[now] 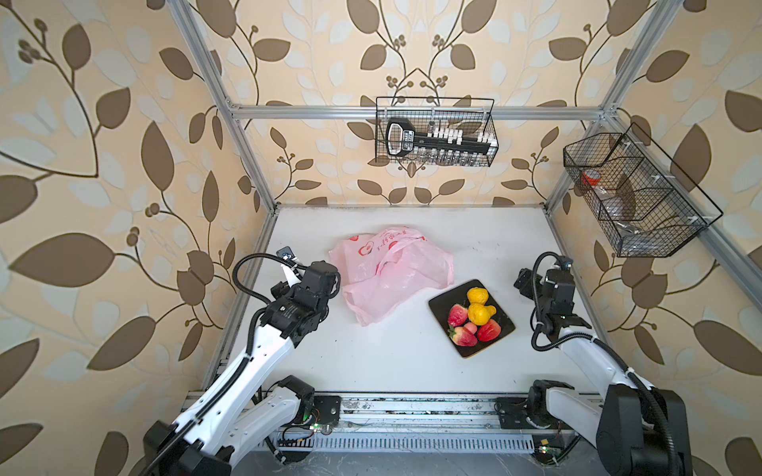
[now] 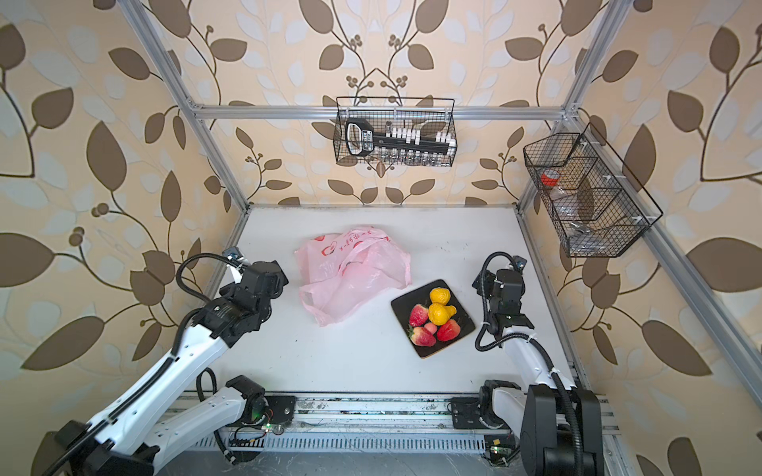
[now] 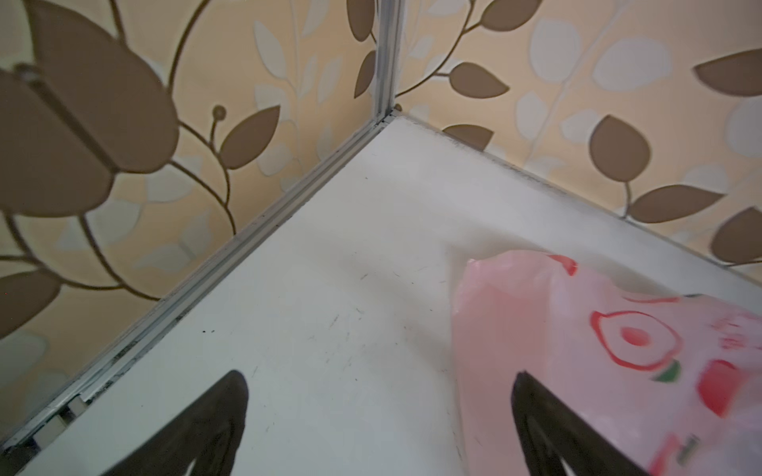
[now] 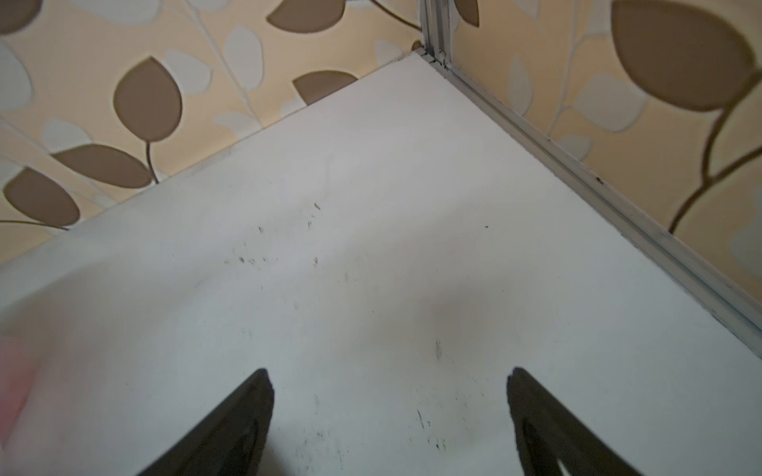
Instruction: Take the fake fruits out of the plastic bag
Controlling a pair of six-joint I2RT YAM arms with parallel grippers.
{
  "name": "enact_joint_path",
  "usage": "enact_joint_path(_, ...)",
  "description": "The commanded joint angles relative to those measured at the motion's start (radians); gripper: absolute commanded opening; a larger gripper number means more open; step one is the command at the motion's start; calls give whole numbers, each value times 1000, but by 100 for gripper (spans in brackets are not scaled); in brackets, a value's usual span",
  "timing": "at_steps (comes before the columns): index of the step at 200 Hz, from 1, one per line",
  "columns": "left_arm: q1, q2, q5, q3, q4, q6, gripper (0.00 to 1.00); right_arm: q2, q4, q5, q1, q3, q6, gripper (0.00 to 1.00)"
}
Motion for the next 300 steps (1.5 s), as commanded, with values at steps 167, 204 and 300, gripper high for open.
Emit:
enact_joint_path(167,256,264,422,-381,895,443,99,396,902,-218,17,-186,-222,99)
enact_joint_path(204,269,411,497,-379,1118,532,99,395,900,-216,19,-185,-224,99)
enact_joint_path(300,288,541,539,-382,1210,525,99,396,896,-210,19,-181,-223,99)
